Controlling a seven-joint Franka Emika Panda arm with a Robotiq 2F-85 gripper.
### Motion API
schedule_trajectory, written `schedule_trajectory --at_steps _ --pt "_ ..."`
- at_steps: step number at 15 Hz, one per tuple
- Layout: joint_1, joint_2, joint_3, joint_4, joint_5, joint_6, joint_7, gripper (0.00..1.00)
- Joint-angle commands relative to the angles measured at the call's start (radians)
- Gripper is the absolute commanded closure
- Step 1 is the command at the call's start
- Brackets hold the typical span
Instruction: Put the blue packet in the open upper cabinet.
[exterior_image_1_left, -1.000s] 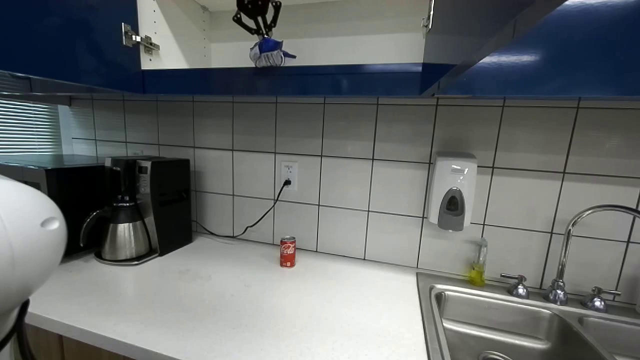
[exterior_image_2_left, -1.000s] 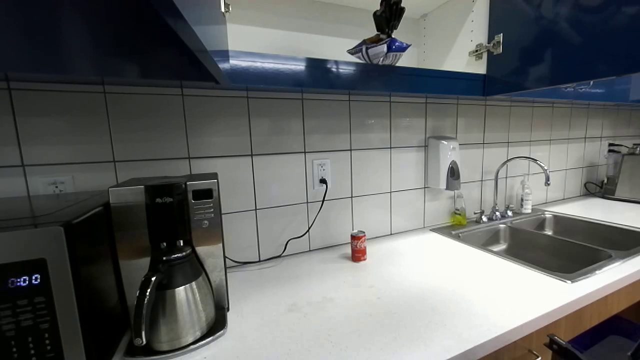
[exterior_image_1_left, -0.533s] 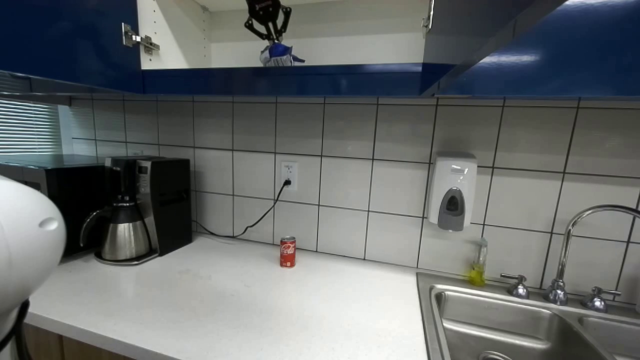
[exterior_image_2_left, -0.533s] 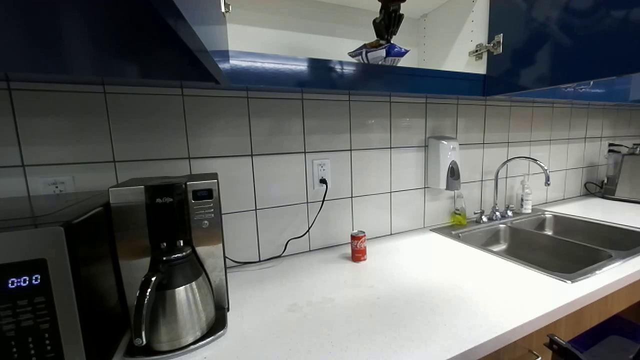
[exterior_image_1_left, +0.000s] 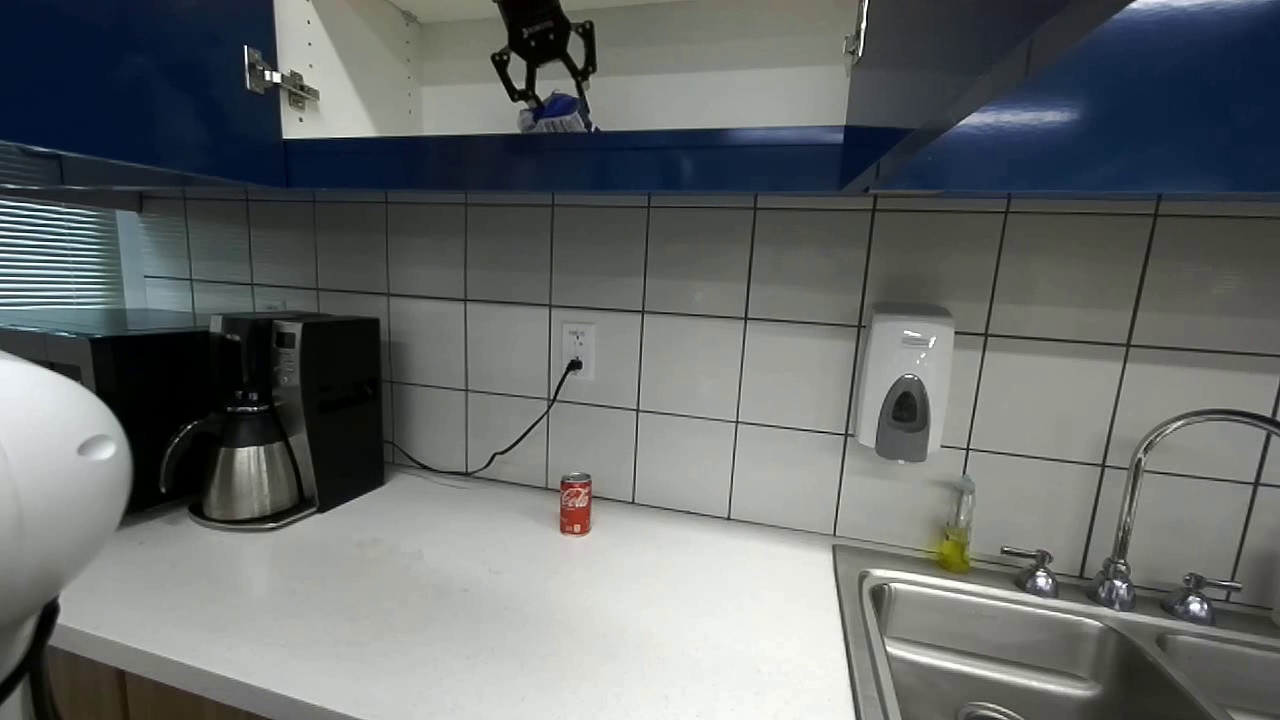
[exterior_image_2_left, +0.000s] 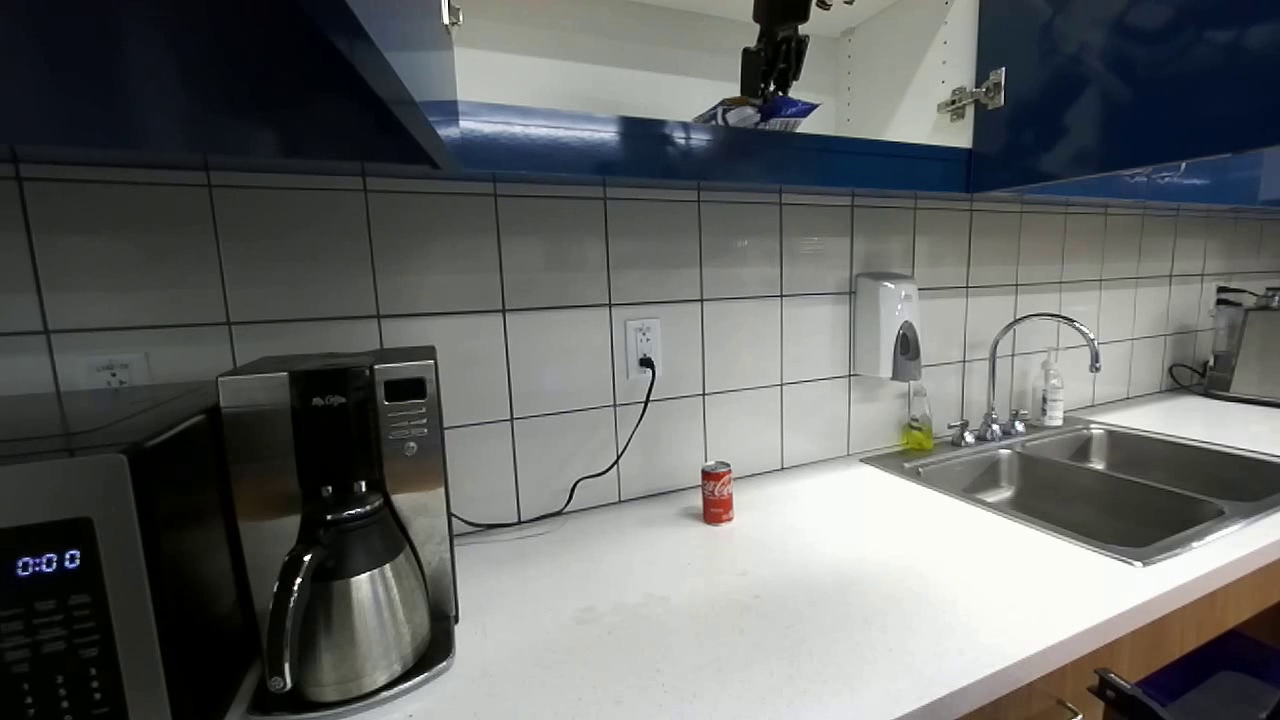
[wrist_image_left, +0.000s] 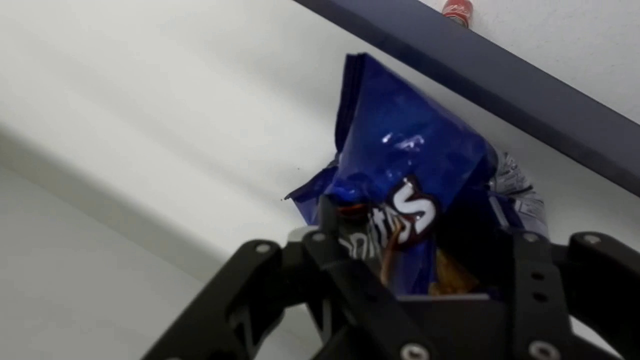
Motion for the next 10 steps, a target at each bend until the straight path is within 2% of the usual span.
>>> schedule_trajectory --at_steps 1,3,10 --pt "-0.001 0.024 -0.004 0.023 0.004 -0.008 -0.039 0.11" --pt "-0.001 0.024 -0.003 0.024 0.001 -0.006 -0.041 0.0" --pt "0.001 0.019 -0.001 0.03 -0.012 -0.012 -0.042 0.0"
